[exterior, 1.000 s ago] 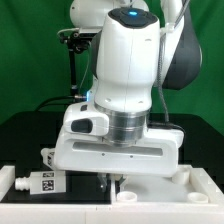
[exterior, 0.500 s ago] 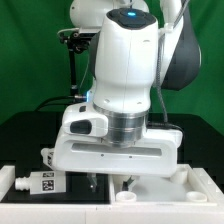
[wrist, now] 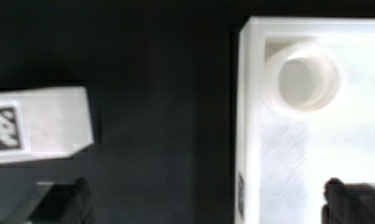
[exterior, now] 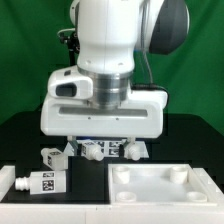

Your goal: Assemble one leg

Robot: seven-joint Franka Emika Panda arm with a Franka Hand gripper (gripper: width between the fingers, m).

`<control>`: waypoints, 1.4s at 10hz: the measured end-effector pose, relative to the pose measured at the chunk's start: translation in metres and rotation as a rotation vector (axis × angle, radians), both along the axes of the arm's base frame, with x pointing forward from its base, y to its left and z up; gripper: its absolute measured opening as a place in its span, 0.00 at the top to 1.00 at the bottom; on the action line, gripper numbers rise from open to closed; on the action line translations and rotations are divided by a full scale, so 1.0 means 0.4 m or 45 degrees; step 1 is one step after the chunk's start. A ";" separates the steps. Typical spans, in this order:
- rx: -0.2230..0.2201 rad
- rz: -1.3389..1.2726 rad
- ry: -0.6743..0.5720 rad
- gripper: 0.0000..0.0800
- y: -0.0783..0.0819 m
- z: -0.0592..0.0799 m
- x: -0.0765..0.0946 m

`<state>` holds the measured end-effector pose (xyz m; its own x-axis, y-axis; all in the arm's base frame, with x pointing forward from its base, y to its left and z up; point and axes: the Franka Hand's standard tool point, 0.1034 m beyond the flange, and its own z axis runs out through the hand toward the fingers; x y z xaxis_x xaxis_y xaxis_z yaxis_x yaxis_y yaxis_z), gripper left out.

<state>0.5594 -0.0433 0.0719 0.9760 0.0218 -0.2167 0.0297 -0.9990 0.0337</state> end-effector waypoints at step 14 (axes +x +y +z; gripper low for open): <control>0.030 0.549 0.065 0.19 -0.139 -0.047 -0.110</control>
Offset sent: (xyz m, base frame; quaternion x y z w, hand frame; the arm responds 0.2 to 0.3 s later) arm 0.0000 0.0000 0.0000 0.0000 0.0000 0.0000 1.0000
